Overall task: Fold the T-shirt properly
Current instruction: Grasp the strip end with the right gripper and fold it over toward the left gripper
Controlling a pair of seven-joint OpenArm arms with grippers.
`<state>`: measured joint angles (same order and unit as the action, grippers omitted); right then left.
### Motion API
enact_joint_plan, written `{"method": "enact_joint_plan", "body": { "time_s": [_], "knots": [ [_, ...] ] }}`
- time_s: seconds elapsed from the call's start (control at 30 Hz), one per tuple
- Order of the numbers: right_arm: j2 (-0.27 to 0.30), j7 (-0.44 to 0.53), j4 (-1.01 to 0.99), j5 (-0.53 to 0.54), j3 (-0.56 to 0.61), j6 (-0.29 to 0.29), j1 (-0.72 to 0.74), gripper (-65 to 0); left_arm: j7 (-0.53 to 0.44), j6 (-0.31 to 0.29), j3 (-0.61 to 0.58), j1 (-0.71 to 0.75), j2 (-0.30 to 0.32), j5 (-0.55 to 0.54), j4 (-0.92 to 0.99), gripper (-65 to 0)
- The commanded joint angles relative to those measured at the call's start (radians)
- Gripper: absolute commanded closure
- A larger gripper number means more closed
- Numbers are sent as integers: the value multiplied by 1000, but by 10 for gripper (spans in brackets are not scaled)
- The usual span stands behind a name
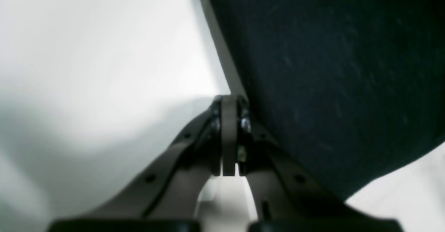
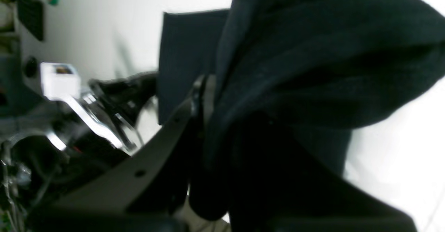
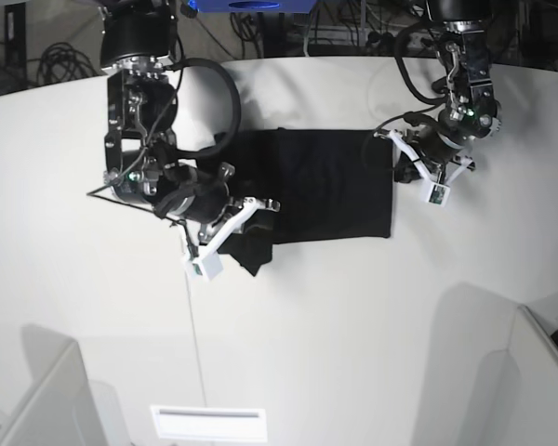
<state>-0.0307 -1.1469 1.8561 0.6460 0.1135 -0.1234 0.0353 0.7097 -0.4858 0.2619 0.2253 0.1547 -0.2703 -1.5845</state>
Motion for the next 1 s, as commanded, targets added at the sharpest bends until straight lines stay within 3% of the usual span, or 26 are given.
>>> {"method": "enact_joint_plan", "body": {
  "time_s": [0.0, 0.4, 0.73, 0.97],
  "knots": [
    [-7, 12, 18, 13, 2, 3, 16, 0, 57, 6, 0, 10, 6, 30, -1, 0],
    [-24, 130, -3, 13, 205, -2, 21, 0, 58, 6, 0, 55, 4, 22, -14, 0],
    [-30, 203, -117, 13, 237, -2, 39, 0, 60, 5, 0, 79, 1, 21, -52, 0],
    [-81, 206, -191, 10, 254, -2, 74, 0, 63, 5, 7, 99, -14, 21, -92, 0]
  ]
}}
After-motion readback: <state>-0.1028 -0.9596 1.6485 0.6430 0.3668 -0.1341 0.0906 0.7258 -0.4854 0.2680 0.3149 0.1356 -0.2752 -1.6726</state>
